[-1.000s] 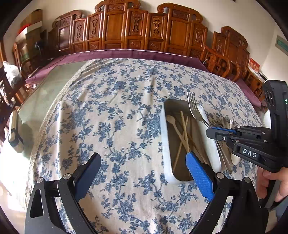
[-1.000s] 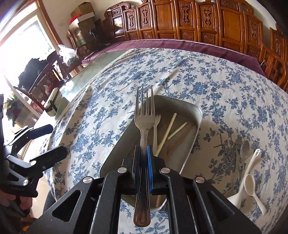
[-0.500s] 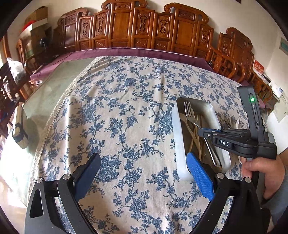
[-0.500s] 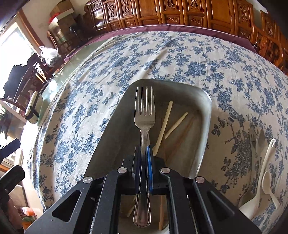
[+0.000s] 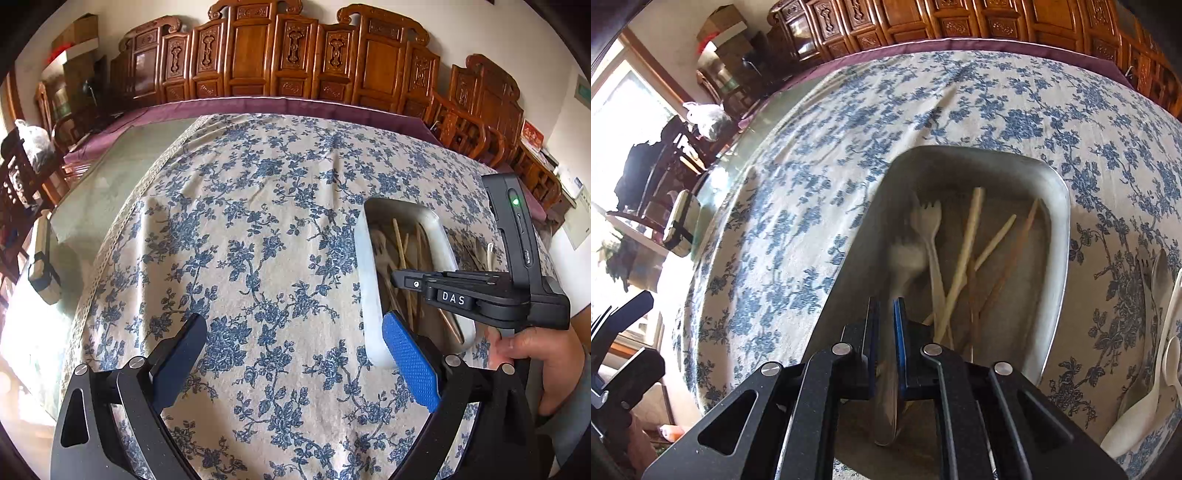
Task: Organize utensils
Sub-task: 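Move the silver fork over the tray and open the right gripper, then lower the right gripper onto a white plastic spoon and close it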
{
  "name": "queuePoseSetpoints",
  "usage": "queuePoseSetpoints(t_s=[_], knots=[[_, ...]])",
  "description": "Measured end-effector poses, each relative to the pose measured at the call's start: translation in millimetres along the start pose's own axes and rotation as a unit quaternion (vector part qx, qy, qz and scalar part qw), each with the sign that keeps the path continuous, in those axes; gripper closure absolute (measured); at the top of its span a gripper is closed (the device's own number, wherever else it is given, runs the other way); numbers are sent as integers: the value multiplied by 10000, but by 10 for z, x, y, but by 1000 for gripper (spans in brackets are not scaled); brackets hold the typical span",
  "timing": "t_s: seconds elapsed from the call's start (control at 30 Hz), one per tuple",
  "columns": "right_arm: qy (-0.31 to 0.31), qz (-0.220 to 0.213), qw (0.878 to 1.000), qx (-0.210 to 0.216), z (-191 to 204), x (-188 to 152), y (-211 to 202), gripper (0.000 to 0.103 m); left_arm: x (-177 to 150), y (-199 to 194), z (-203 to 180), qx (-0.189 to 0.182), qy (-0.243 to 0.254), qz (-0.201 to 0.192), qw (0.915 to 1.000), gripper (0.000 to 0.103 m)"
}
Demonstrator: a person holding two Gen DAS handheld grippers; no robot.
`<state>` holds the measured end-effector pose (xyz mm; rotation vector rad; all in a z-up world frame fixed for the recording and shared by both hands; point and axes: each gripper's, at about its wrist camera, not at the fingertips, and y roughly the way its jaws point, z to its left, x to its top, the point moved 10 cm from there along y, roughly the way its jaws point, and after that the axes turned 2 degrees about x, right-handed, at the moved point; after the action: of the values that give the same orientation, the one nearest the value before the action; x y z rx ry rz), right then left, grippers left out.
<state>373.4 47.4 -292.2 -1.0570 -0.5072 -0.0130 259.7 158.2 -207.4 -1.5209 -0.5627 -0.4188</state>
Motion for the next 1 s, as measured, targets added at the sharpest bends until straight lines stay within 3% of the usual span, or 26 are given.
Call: queuePoseSetpoints(t_s=[0.3,0.57,0.7,0.77,0.87,1.0], knots=[[-641,-549,9962,-196,-104,-76,-620,92,42,-22,-321,-105,159,-35,9998,11],[-590,-872,9914,-772,-914,-439,-1375,92,50,38,-937,-450,409,-93,9981,11],[-479,-893,9892,-1062,-1323,-581,-1597,92,45,86,-1310,-670,600,-79,9959,11],[-420,-866,9884,-1174,-1541,-649,-1667,81,44,96,-1461,-722,686,-80,9950,10],[-466,-761,9872,-1322,-1790,-715,-1677,74,36,129,-1670,-789,785,-62,9938,9],[-809,-324,9851,-1484,-2080,-808,-1500,74,-4,210,-1901,-823,888,64,9926,9]])
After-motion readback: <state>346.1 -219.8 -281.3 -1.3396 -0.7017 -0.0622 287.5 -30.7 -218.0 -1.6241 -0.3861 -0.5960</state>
